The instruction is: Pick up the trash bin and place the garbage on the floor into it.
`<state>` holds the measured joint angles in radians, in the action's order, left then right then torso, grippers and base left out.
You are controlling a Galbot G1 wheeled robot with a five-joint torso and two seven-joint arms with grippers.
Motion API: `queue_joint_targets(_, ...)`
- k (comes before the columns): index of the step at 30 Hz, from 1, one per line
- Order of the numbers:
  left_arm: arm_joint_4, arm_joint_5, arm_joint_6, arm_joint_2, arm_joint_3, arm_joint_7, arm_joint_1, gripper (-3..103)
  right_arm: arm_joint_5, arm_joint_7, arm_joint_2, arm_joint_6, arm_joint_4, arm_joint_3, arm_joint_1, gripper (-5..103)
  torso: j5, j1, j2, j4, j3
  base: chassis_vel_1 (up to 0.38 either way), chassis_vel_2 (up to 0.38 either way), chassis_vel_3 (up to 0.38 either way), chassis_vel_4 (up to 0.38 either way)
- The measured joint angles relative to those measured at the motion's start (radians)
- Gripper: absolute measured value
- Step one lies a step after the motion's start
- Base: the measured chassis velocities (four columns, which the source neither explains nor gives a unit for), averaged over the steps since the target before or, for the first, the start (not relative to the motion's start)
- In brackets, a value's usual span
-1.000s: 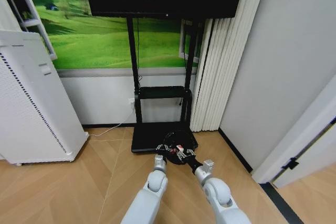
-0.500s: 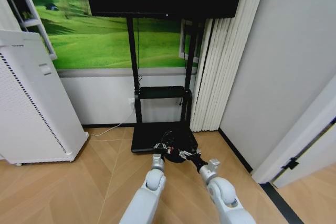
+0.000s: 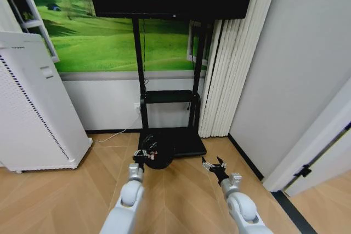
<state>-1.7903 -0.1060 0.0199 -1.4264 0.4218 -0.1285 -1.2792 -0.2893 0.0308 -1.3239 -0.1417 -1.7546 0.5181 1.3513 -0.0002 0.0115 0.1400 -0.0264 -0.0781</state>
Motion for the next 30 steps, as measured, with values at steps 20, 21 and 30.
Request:
queue_joint_targets(20, -0.074, -0.038, -0.009, 0.011, 0.152, 0.067, -0.041, 3, 0.104, 0.094, -0.022, -0.019, -0.052, -0.002, 0.080, 100, 0.0002, 0.000, 0.000, -0.0005, 0.000, 0.041, -0.013, -0.038, 0.014)
queue_joint_targets(21, -0.074, -0.038, -0.009, 0.011, 0.152, 0.067, -0.041, 3, 0.104, 0.094, -0.022, -0.019, -0.052, -0.002, 0.080, 100, 0.0002, 0.000, 0.000, -0.0005, 0.000, 0.191, -0.084, -0.248, 0.065)
queue_joint_targets(30, -0.067, -0.055, -0.016, 0.021, 0.167, 0.068, -0.031, 3, 0.125, 0.091, -0.026, -0.019, -0.055, -0.002, 0.089, 100, 0.0004, 0.000, 0.000, -0.0005, 0.000, 0.298, -0.140, -0.279, 0.139)
